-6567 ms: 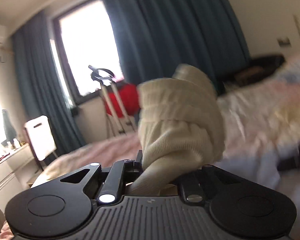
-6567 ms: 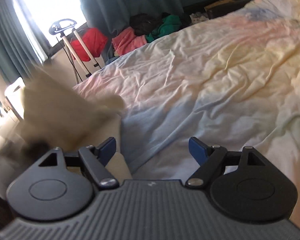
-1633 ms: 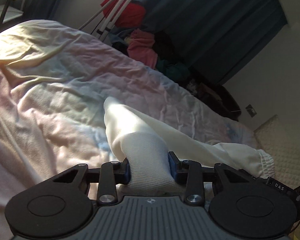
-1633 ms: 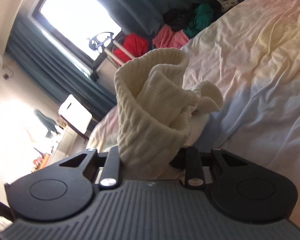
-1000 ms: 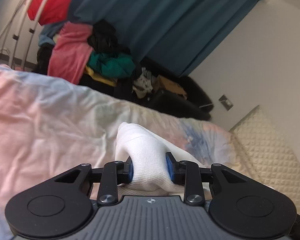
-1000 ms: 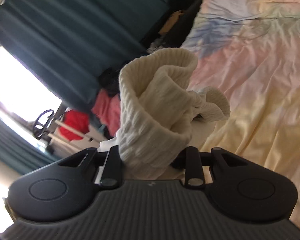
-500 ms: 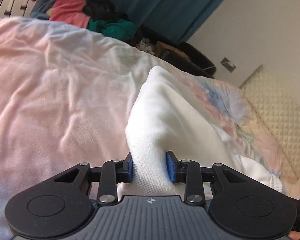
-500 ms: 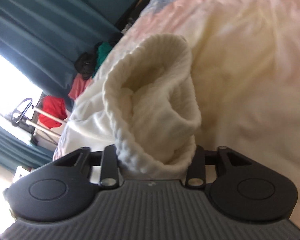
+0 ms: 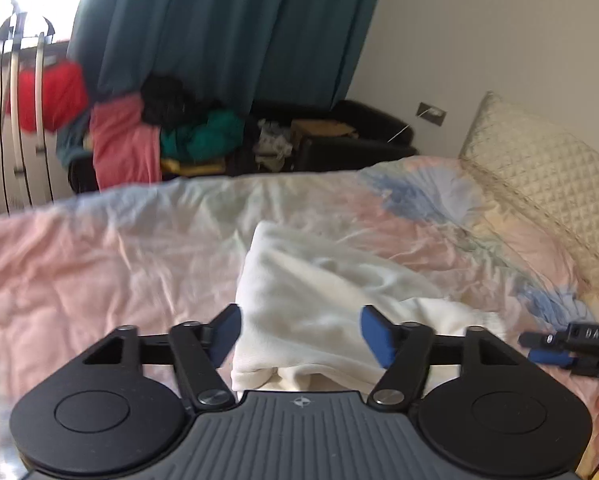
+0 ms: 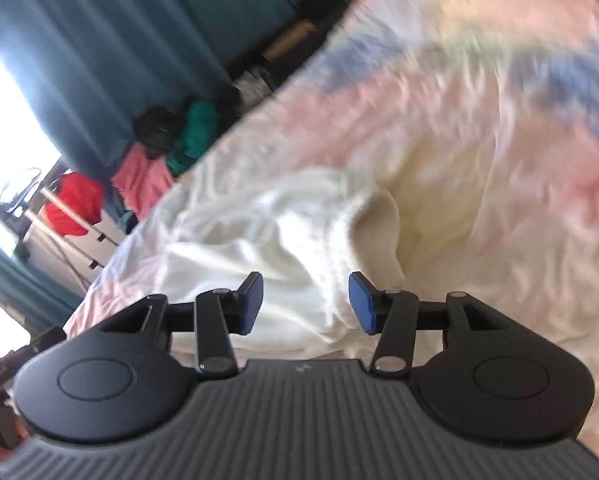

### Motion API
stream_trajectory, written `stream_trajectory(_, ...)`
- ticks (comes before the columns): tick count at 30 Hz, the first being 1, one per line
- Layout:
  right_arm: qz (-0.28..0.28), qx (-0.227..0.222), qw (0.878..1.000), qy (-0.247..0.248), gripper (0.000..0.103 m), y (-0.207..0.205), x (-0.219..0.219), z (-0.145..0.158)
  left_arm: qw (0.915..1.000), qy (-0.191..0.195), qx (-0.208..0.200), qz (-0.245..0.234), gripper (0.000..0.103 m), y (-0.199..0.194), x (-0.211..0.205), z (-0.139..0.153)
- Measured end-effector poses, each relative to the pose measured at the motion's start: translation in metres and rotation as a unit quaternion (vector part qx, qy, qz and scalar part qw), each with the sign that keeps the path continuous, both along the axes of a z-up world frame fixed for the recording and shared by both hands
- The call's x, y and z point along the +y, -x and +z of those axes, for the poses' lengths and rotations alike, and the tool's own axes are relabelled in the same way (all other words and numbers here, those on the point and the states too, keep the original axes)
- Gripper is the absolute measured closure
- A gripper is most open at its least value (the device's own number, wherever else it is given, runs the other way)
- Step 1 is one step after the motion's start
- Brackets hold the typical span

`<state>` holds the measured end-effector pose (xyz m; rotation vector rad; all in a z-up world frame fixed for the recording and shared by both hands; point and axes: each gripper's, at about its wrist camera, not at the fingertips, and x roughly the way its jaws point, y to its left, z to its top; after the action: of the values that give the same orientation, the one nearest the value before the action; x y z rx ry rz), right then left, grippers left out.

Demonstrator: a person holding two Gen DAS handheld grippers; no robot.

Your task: Fold clothes

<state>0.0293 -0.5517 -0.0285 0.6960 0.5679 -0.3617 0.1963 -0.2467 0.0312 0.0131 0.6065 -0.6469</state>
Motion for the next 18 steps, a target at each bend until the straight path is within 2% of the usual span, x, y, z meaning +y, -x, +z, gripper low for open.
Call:
stream_trajectory(1, 0.003, -0.004, 1.0, 0.012, 0.051, 0.007, 0.005, 0.01, 0.9999, -0.003, -0.011, 0.002, 0.02, 0.013, 0.003, 0.011)
stream_trajectory(2, 0.006, -0.009, 1.0, 0.023, 0.043, 0.014, 0.01, 0.021, 0.9997, -0.005, -0.023, 0.004, 0.018, 0.026, 0.005, 0.023)
stream_trajectory(3, 0.009, -0.013, 0.999, 0.035, 0.031, 0.021, 0.015, 0.031, 0.9996, -0.003, -0.028, 0.004, 0.015, 0.038, 0.01, 0.032)
stream_trajectory(5, 0.015, -0.021, 0.998, 0.058, 0.015, 0.035, 0.025, 0.052, 0.9993, 0.005, -0.038, 0.003, 0.008, 0.061, 0.018, 0.05)
stream_trajectory(6, 0.017, -0.026, 0.997, 0.071, 0.017, 0.04, 0.032, 0.062, 0.9987, 0.012, -0.049, 0.008, 0.001, 0.076, 0.024, 0.059)
stream_trajectory(10, 0.033, -0.04, 0.993, 0.103, 0.018, 0.066, 0.06, 0.09, 0.9952, 0.014, -0.096, 0.004, 0.0, 0.127, 0.041, 0.083)
stream_trajectory(14, 0.046, -0.057, 0.986, 0.148, 0.018, 0.095, 0.097, 0.105, 0.9945, 0.016, -0.103, -0.003, 0.0, 0.167, 0.053, 0.09)
stream_trajectory(18, 0.06, -0.085, 0.98, 0.168, 0.018, 0.117, 0.128, 0.103, 0.9947, 0.025, -0.098, -0.02, 0.0, 0.201, 0.067, 0.087)
